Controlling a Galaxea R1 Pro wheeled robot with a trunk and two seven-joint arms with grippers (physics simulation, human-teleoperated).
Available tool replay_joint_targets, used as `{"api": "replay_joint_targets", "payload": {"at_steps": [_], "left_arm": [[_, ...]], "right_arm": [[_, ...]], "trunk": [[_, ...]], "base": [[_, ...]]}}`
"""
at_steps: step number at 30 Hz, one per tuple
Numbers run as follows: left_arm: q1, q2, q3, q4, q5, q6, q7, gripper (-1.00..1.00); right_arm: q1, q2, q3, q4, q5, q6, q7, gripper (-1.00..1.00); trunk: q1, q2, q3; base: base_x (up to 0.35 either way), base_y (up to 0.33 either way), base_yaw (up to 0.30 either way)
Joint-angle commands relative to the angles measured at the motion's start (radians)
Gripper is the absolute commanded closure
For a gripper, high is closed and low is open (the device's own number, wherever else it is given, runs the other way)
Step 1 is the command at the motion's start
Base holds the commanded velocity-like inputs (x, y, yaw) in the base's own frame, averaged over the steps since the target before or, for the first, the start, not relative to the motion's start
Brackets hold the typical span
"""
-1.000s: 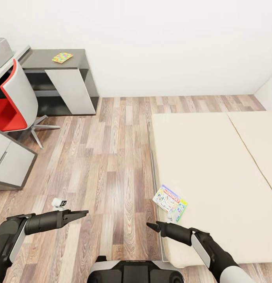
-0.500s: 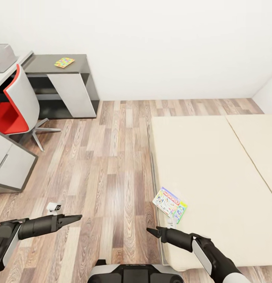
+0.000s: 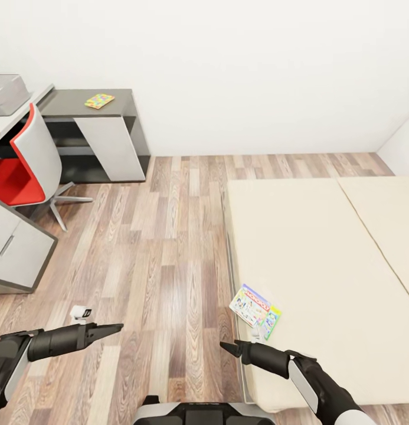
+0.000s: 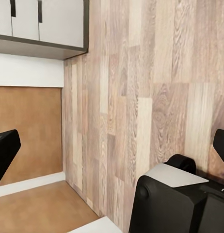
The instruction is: Put all the toys in the child's room - the three board games (two on the bed and one on the table), the two jigsaw puzzles on the table, and the tennis ball on the table - inside the toy box on the table in the child's room.
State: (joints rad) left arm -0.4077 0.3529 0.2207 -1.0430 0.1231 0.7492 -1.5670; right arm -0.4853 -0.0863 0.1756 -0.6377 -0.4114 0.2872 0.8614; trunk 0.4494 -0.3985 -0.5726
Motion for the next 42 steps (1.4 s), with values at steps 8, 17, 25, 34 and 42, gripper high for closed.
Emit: {"api": "replay_joint_targets", "payload": {"at_steps": [8, 17, 25, 34, 42], "left_arm": [[0.000, 0.006, 0.002, 0.003, -0.001, 0.011, -0.004, -1.00], [0.000, 0.003, 0.001, 0.004, -0.002, 0.010, -0.004, -1.00], [0.000, 0.001, -0.001, 0.004, -0.002, 0.010, -0.004, -1.00], [0.000, 0.000, -0.003, 0.004, -0.002, 0.010, -0.004, -1.00], [0.000, 0.001, 0.001, 0.003, -0.002, 0.009, -0.004, -1.00]], "right_arm": [[0.000, -0.001, 0.004, -0.002, -0.010, 0.009, 0.002, -1.00], [0.000, -0.001, 0.004, -0.002, -0.010, 0.009, 0.002, -1.00], [0.000, -0.001, 0.004, -0.002, -0.010, 0.009, 0.002, -1.00], [0.000, -0.001, 0.005, -0.002, -0.010, 0.009, 0.002, -1.00], [0.001, 0.000, 0.005, -0.002, -0.010, -0.010, -0.002, -1.00]], "trunk": [[0.001, -0.001, 0.012], [0.001, -0.001, 0.027], [0.001, -0.001, 0.040], [0.001, -0.001, 0.055], [0.001, -0.001, 0.068]], "base": [[0.000, 0.000, 0.000], [0.000, 0.000, 0.000], [0.000, 0.000, 0.000], [0.000, 0.000, 0.000], [0.000, 0.000, 0.000]]}}
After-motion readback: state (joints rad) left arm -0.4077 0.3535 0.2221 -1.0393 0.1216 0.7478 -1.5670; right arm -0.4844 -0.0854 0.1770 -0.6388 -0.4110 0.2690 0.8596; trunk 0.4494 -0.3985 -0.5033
